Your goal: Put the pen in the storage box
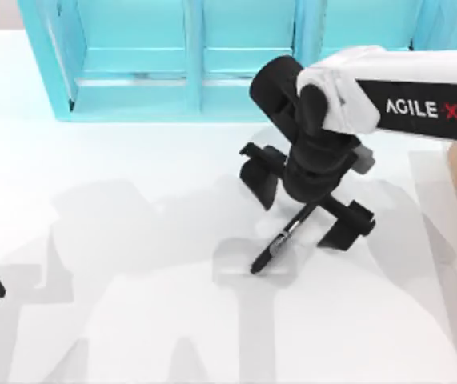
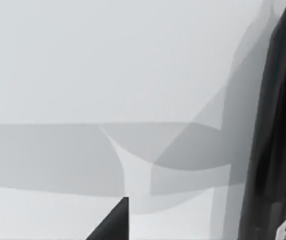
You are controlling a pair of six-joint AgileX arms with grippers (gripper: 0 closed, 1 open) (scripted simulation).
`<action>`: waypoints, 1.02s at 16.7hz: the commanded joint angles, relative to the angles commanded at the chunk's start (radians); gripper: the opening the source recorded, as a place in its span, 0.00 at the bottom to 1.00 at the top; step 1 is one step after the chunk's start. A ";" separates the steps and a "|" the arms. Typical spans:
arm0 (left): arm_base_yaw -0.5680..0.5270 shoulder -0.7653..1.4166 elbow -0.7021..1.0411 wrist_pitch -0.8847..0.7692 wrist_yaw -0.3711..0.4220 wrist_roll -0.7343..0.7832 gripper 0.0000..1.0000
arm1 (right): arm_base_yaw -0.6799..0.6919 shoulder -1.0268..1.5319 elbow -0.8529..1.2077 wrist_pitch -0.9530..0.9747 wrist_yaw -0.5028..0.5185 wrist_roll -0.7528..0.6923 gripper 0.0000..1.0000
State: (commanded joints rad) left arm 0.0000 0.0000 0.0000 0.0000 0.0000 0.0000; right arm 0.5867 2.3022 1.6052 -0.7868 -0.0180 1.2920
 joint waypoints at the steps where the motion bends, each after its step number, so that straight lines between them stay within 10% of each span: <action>1: 0.000 0.000 0.000 0.000 0.000 0.000 1.00 | 0.000 0.000 0.000 0.000 0.000 0.000 0.47; 7: 0.000 0.000 0.000 0.000 0.000 0.000 1.00 | 0.000 0.000 0.000 0.000 0.000 0.000 0.02; 17: 0.000 0.000 0.000 0.000 0.000 0.000 1.00 | -0.006 -0.078 0.000 -0.089 0.021 -0.038 0.00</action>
State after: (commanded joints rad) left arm 0.0000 0.0000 0.0000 0.0000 0.0000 0.0000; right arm 0.5809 2.2244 1.6056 -0.8754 0.0025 1.2542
